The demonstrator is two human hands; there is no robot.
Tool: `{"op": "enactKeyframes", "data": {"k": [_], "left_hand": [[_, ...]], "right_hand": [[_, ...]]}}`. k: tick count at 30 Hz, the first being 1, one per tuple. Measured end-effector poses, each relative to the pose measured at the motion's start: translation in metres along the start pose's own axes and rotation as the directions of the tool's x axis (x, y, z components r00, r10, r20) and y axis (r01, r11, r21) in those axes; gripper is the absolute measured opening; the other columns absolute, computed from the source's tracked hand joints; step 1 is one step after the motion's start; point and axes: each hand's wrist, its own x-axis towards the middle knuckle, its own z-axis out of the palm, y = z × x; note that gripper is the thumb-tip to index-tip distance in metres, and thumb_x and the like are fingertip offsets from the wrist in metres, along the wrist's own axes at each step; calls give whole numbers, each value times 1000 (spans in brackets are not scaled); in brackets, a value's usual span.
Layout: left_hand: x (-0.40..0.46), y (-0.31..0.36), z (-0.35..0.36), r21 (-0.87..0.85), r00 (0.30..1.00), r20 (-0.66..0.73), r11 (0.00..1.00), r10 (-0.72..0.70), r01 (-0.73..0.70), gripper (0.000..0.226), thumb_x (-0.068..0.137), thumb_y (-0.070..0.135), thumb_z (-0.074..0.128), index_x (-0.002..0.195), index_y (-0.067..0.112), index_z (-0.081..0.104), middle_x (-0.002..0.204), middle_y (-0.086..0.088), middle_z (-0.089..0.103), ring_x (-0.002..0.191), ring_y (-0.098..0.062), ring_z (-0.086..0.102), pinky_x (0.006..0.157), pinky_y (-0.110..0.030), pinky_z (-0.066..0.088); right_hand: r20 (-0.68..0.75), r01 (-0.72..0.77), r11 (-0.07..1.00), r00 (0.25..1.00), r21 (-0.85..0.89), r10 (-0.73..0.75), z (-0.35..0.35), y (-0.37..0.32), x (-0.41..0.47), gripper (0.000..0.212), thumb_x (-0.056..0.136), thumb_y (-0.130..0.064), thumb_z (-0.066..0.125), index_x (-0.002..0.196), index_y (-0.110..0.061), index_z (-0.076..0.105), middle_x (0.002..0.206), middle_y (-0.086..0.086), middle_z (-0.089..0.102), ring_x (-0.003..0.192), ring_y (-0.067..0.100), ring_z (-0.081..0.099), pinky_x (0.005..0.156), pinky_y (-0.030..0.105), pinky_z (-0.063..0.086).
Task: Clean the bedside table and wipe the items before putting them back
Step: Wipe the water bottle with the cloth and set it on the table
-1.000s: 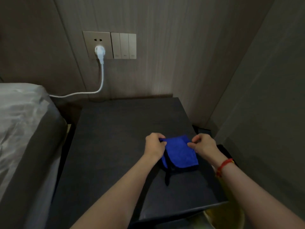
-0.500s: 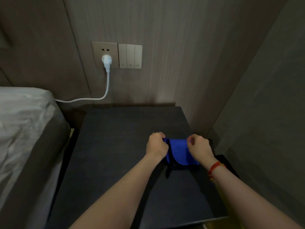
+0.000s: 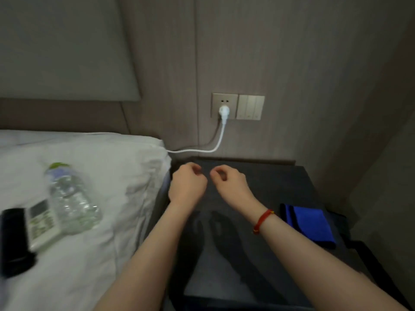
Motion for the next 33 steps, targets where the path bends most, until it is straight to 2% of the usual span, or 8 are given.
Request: {"op": "enactKeyframes", "data": {"k": [5,7,11,17,22,25,29,33], "left_hand": [[-5,-41,-97,290,970,-239,950,-44,114,43,84,18,51,128,15,51,130,-17,50,120,-37,45,99,-41,37],[-4,-56,-128,304,949,-305,936,-81,178,46,84,16,50,130,12,48,132,-21,46,122,-40,42,101,-43,35],[0,-90,-169,217,934,-317,946,-164,239,44,86,9,49,128,1,51,134,-26,46,124,-41,41,103,-39,33],[-4,-117,-188,77,943,-196,955,-267,287,30,88,7,44,103,-11,63,112,-32,61,108,-42,55,92,-37,42],[-8,-126,-190,-117,931,-224,957,-287,266,23,84,4,48,87,-4,69,99,-30,65,102,-42,58,91,-45,48],[-10,-126,-189,-167,926,-240,952,-290,255,20,82,2,49,68,2,64,93,-31,65,98,-42,59,88,-43,49],[-11,-125,-187,-255,923,-228,933,-312,252,20,82,0,47,75,1,66,90,-27,65,96,-40,60,83,-41,49],[-10,-123,-186,-473,908,-179,842,-379,258,35,83,-2,46,112,0,66,100,-29,65,90,-36,63,84,-39,50]], "right_hand": [[184,64,992,979,104,-82,65,-80,-10,39,90,-33,54,122,-12,55,99,8,65,106,23,57,86,22,39],[276,78,989,955,125,-111,91,-104,-15,44,91,-34,53,128,-10,49,100,8,64,105,23,57,88,23,39],[406,123,991,904,45,-130,135,-134,-26,53,92,-35,50,132,-2,42,123,18,58,117,31,51,100,35,40],[522,271,951,838,-151,-156,176,-157,-37,44,89,-35,51,117,-1,52,117,22,55,110,40,48,89,37,37],[477,249,939,872,-238,-111,194,-155,-44,65,79,-43,64,125,-3,42,123,19,48,115,36,44,94,38,35],[464,223,944,881,-245,-88,195,-156,-43,66,77,-40,67,123,-1,41,124,18,50,116,36,45,96,38,35],[440,211,948,894,-239,-88,190,-159,-38,53,76,-37,69,113,-3,52,118,17,58,111,37,52,91,35,39],[433,-95,994,895,-59,111,172,-160,-25,62,66,-39,77,112,-2,58,114,13,61,102,26,61,76,25,48]]}}
